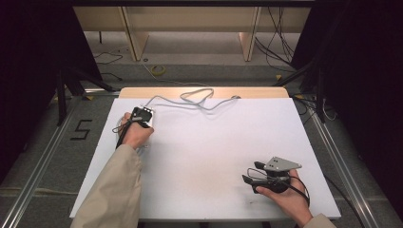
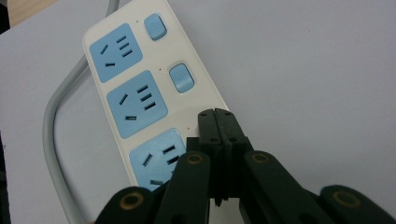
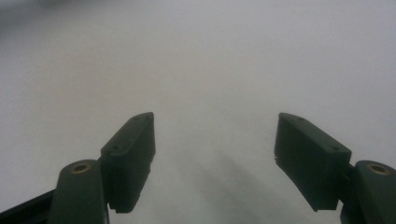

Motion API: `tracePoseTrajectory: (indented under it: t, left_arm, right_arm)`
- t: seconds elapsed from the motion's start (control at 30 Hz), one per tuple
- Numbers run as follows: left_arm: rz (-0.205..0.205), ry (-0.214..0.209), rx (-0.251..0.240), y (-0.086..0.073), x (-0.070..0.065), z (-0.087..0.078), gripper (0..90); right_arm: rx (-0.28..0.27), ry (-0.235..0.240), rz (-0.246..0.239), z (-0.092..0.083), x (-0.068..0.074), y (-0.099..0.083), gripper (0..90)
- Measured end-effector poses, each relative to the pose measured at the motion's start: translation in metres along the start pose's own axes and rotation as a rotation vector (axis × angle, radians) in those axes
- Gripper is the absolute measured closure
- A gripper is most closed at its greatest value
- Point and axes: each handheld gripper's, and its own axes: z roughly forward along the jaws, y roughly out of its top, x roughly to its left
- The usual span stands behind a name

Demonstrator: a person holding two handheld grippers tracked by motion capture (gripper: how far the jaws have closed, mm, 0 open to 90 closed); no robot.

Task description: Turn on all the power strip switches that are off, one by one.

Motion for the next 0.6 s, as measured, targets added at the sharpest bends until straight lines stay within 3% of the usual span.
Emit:
tracePoseTrajectory:
  t: [0.6]
  left_arm:
    - [-0.015, -0.022, -0.004, -0.0004, 0.0033, -0.0003, 90.0]
  right_arm:
    - [0.002, 0.0, -0.002, -0.0004, -0.0004, 0.0001, 30.2]
